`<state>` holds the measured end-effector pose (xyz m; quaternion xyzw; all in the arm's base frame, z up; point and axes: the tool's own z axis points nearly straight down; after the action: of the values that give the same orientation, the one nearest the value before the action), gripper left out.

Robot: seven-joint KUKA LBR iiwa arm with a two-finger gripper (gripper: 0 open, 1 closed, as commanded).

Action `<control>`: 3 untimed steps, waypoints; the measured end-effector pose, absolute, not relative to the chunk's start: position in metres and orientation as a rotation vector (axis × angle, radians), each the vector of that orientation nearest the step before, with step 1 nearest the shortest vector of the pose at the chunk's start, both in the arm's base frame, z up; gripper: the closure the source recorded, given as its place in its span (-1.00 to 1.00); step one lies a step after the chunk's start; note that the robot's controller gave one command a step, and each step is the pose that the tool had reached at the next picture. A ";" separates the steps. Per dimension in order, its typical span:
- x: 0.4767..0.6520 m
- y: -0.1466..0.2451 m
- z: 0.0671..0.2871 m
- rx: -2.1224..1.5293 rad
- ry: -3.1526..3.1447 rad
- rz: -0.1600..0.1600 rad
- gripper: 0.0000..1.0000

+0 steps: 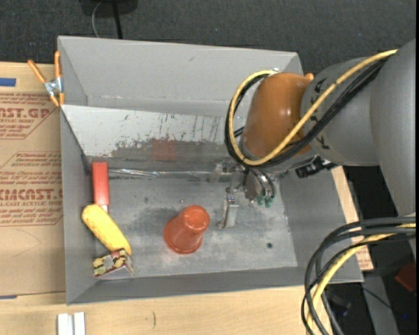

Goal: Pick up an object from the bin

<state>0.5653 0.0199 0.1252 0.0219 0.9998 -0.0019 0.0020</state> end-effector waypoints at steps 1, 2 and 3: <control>0.548 0.047 0.085 0.047 3.136 0.009 -1.00; 0.531 0.077 0.078 -0.005 3.142 -0.003 -1.00; 0.530 0.108 0.073 -0.252 3.125 0.004 -1.00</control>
Offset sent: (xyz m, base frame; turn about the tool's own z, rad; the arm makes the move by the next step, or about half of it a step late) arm -0.0384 0.0671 -0.0402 -0.0593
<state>0.5298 0.1076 0.0734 -0.0802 0.9968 0.0014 0.0030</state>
